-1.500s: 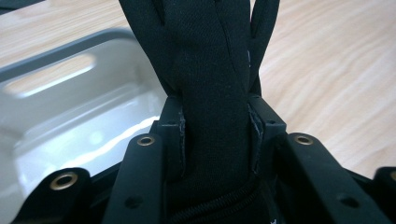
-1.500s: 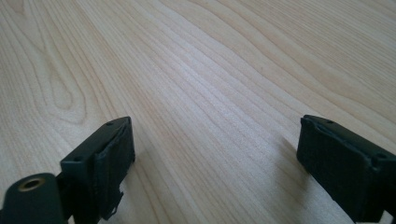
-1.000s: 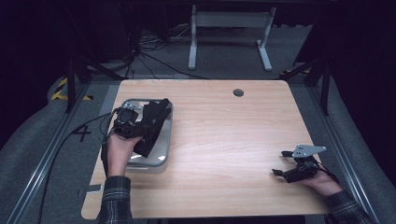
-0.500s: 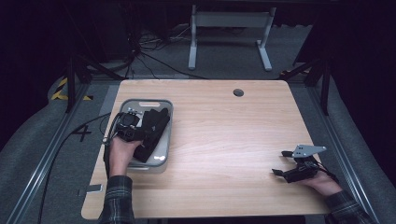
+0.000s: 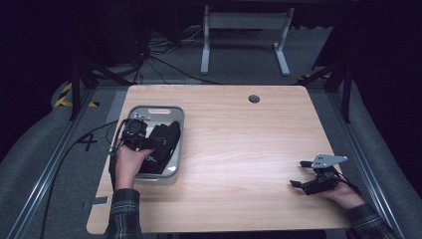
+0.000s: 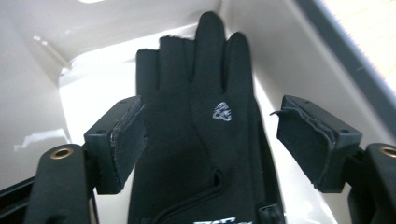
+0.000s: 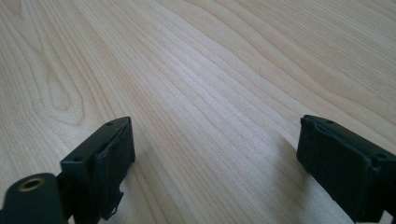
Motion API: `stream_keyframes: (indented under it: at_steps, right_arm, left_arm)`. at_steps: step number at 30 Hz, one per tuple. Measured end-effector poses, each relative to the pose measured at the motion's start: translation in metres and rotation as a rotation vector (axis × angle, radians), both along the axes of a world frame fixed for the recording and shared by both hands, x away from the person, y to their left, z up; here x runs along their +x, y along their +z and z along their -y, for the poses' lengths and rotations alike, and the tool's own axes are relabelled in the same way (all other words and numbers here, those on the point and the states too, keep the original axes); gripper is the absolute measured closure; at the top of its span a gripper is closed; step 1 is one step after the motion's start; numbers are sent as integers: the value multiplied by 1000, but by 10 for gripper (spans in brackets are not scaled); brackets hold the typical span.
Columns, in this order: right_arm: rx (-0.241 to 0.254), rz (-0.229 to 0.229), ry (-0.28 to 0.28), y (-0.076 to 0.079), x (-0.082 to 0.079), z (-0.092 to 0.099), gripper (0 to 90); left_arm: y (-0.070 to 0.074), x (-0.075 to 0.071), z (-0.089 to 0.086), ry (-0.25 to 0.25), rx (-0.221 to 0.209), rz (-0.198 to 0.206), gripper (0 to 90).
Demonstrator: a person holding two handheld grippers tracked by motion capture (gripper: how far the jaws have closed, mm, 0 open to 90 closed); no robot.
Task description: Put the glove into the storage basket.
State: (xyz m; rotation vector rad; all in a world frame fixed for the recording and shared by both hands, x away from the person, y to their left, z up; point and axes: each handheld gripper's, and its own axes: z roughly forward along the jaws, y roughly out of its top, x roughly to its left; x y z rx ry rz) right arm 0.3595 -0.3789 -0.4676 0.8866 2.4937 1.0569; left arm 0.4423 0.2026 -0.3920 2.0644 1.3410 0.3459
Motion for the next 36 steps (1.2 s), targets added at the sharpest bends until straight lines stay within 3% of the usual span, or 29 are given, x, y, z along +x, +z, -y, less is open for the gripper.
stream_keyframes:
  at_steps: [7,16,27,36]
  right_arm:
    - [0,0,0,0,0,0,117]
    - [0,0,0,0,0,0,117]
    - [0,0,0,0,0,0,117]
    - [0,0,0,0,0,0,117]
  left_arm:
    - [8,-3,8,-16,-33,22,210]
    - [17,-8,18,-35,-35,39,195]
    - [36,-16,49,-107,-49,87,189]
    - [44,-23,82,-183,-59,110,186]
